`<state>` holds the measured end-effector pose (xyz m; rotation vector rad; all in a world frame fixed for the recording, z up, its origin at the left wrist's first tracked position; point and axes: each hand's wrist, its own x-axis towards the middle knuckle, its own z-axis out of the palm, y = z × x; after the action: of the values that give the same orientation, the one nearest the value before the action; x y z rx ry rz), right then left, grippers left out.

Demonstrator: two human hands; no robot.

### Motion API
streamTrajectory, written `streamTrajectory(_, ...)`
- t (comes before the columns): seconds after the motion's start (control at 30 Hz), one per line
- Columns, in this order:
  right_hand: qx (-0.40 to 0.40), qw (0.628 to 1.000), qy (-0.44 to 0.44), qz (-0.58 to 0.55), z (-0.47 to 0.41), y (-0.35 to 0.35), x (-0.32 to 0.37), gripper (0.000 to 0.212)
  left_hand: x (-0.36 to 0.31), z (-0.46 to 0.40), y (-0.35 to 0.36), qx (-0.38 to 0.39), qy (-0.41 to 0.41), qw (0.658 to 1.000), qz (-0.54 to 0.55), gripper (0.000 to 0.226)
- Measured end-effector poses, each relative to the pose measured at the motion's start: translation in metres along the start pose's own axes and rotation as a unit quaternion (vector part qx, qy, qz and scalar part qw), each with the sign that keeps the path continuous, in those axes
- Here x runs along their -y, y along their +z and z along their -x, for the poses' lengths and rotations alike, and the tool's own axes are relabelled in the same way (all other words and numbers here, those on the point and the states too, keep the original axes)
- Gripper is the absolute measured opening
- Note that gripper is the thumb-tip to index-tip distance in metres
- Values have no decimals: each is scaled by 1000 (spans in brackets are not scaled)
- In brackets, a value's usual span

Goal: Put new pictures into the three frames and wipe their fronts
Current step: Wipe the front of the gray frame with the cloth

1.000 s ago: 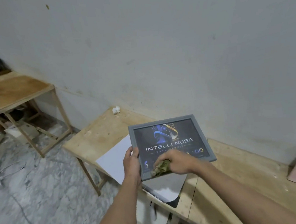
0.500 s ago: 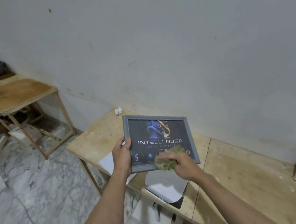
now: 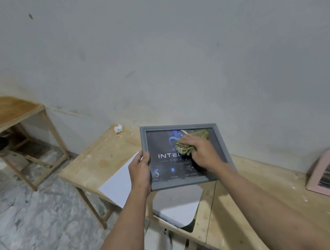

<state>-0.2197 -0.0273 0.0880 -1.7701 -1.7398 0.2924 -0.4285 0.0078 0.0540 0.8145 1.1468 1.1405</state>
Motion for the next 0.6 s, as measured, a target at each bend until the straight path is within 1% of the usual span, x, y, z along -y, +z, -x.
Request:
streamTrajectory(0.03, 0, 1000, -2, -23, 19, 12, -4, 69, -3, 1, -2, -10, 2, 1000, 9, 35)
streamTrajectory(0.07, 15, 999, 9, -45, 39, 22, -7, 70, -3, 0, -5, -25, 1, 1000, 15, 29)
streamTrajectory(0.13, 93, 990, 61, -82, 72, 34, -13, 68, -1, -3, -12, -42, -5, 999, 20, 27)
streamTrajectory(0.2, 182, 973, 104, -101, 88, 28, -17, 65, 5, -4, -17, -41, -12, 999, 8, 15)
streamTrajectory(0.23, 201, 965, 125, -113, 87, 18, -20, 64, 8, -2, -17, -32, -15, 999, -3, 15)
streamTrajectory(0.27, 196, 962, 147, -120, 78, 6, -21, 61, 12, -1, -16, -24, -15, 999, -18, 19)
streamTrajectory(0.3, 153, 968, 161, -119, 65, -7, -21, 59, 13, 1, -15, -16, -12, 999, -29, 20)
streamTrajectory(0.33, 80, 976, 173, -106, 50, -21, -25, 55, 18, 0, -13, -8, -10, 999, -39, 20)
streamTrajectory(0.4, -73, 983, 160, -54, 20, -47, -32, 56, 18, -2, -9, 10, -9, 999, -48, 18)
streamTrajectory(0.43, -116, 983, 137, -22, 7, -56, -36, 59, 17, -4, -5, 14, -7, 999, -47, 17)
streamTrajectory(0.47, -126, 986, 111, 10, -5, -63, -38, 61, 15, -5, 0, 16, -3, 999, -47, 16)
streamTrajectory(0.53, -83, 991, 76, 70, -16, -67, -47, 62, 11, -4, 13, 24, 3, 999, -47, 30)
streamTrajectory(0.57, -62, 991, 71, 96, -15, -66, -53, 62, 10, -6, 17, 24, 11, 999, -39, 36)
streamTrajectory(0.6, -55, 990, 74, 109, -9, -59, -62, 61, 8, -7, 21, 21, 19, 999, -32, 36)
